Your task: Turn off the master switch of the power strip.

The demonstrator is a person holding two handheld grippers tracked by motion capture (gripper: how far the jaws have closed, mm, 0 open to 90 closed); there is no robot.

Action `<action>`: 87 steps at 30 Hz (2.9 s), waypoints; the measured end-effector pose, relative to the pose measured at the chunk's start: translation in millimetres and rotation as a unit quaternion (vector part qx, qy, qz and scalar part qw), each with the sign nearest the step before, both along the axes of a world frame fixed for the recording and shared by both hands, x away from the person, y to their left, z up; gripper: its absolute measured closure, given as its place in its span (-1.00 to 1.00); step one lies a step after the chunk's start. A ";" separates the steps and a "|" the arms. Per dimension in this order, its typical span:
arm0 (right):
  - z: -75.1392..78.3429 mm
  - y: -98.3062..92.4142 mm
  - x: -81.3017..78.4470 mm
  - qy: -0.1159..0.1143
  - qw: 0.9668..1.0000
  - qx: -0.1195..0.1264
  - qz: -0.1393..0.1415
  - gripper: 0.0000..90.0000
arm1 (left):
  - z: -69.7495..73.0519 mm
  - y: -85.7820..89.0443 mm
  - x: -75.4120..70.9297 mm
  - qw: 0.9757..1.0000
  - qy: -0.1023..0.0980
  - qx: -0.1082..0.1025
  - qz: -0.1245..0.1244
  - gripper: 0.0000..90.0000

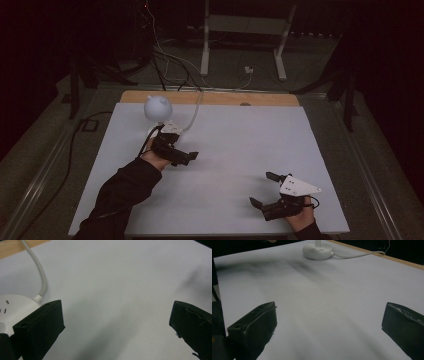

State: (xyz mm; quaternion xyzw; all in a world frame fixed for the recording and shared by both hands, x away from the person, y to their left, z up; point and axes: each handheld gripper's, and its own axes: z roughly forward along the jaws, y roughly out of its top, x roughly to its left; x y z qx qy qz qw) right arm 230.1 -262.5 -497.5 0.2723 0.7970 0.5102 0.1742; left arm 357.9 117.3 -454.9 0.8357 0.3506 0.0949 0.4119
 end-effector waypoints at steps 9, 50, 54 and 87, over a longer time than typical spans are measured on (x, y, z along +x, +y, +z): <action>0.7 0.6 -0.2 -0.002 1.000 -0.001 0.001 -1.00 | 3.3 10.5 -23.1 1.000 -0.012 0.001 -0.020 -1.00; -1.1 3.1 0.0 0.005 1.000 -0.009 0.000 -1.00 | -42.2 85.3 -104.1 0.999 -0.010 0.023 -0.029 -1.00; -1.7 3.6 0.0 0.007 1.000 -0.010 0.001 -1.00 | -48.0 92.7 -110.0 0.999 -0.014 0.024 -0.027 -1.00; -4.2 5.3 1.6 0.014 1.000 -0.011 0.006 -1.00 | -68.3 102.9 -122.5 0.999 -0.022 0.030 -0.027 -1.00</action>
